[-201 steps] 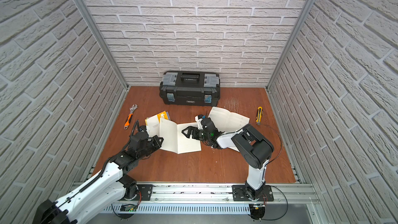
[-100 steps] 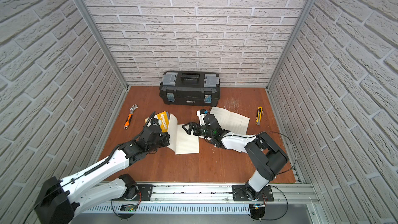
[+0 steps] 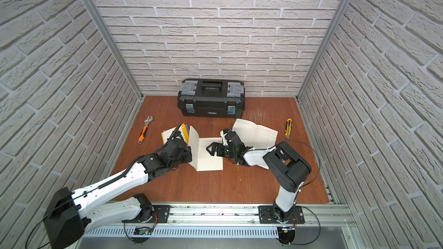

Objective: Close the notebook
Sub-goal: Close the notebook at the center of the board.

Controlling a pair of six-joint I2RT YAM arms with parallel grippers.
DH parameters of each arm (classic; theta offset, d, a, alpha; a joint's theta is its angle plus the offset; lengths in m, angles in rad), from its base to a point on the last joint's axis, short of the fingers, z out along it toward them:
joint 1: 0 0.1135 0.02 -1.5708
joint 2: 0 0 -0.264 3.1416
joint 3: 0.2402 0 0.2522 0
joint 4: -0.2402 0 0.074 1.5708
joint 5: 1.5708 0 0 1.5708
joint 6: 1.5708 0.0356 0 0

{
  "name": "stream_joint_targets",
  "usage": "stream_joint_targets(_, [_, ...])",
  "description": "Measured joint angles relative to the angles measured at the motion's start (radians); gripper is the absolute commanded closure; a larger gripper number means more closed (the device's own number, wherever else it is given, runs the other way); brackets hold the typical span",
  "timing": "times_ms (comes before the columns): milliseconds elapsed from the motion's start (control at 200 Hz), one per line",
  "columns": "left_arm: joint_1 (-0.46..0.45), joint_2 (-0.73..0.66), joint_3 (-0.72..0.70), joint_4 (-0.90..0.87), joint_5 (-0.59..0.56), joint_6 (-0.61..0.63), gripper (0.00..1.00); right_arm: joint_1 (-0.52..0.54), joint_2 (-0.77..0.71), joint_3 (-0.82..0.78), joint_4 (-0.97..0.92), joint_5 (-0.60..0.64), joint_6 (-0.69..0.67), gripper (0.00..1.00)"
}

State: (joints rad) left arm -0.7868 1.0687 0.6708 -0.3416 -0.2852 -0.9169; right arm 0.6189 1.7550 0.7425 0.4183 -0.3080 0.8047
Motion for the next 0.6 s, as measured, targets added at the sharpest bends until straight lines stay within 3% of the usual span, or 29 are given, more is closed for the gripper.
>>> stream_joint_targets(175, [-0.002,0.000,0.017,-0.008,-0.002,0.004,1.00,0.000,0.031,0.000,0.066,-0.006,0.004,0.00])
stream_joint_targets(380, [-0.015,0.008,0.010,0.130,0.100,0.038,0.60,-0.002,0.057,-0.002,0.130,-0.012,0.020,0.00])
stream_joint_targets(465, [-0.015,0.042,0.000,0.225,0.174,0.052,0.52,-0.002,0.061,-0.002,0.140,-0.013,0.024,0.00])
stream_joint_targets(600, [-0.015,0.126,-0.012,0.337,0.275,0.056,0.49,-0.002,0.066,-0.003,0.154,-0.015,0.029,0.00])
